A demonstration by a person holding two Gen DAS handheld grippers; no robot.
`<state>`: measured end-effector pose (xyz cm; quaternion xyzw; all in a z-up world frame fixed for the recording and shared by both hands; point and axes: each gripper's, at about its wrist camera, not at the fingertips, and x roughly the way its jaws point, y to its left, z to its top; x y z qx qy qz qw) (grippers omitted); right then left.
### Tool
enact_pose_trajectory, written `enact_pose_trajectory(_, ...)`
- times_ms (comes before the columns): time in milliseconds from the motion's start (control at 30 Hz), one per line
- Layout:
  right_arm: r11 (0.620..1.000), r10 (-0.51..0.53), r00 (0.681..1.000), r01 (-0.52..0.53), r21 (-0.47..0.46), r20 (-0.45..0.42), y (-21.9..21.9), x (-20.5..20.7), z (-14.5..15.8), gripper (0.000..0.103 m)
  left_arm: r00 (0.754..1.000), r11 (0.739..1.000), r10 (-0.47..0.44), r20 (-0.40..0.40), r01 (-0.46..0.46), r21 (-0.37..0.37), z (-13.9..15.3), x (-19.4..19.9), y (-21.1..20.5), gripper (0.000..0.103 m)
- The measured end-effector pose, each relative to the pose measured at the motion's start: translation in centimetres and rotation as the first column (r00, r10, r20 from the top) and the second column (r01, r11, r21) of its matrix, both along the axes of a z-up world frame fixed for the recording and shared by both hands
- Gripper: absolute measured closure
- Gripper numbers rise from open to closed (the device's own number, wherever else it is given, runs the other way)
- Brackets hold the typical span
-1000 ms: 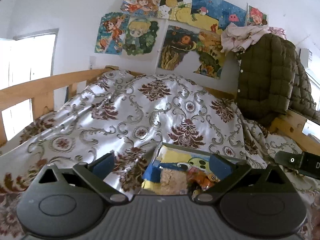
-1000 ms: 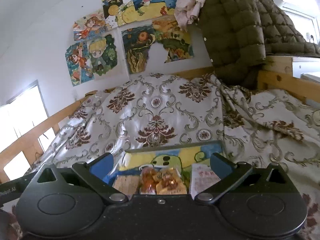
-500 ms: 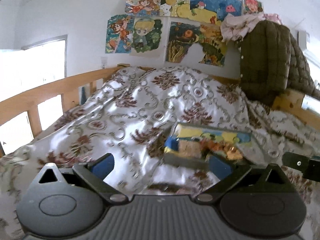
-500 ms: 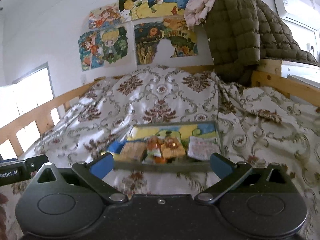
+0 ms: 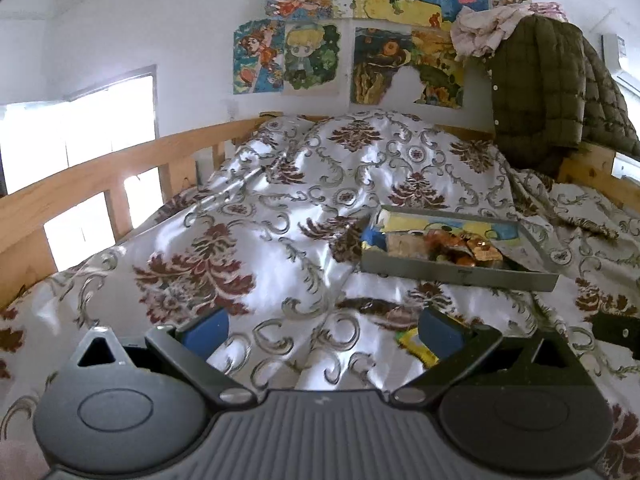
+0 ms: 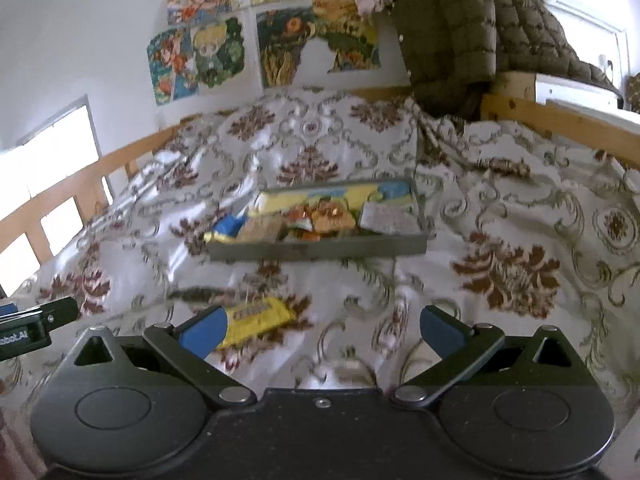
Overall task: Organize snacks
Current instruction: 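Lift both tools back from the tray toward the yellow wafer pack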
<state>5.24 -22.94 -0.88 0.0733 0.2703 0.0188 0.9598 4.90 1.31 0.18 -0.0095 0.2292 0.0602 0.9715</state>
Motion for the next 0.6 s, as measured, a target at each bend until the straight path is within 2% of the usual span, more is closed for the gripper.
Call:
enact_pose_trajectory(333, 0.999, 0.017, 0.999, -0.018, -0.041, -0.044, 1.4, -2.1, -1.1, 0.001, 1.000, 0.999, 0.011, -0.001, -0.011, 0.042, -0.3, -1.1, -0.5, 0.000)
enact_pose_trajectory(600, 0.998, 0.033, 0.998, -0.037, -0.052, -0.060, 2.0, -1.8, -1.4, 0.001, 1.000, 0.999, 0.026, -0.013, -0.026, 0.024, -0.4, -0.9, 0.0, 0.000)
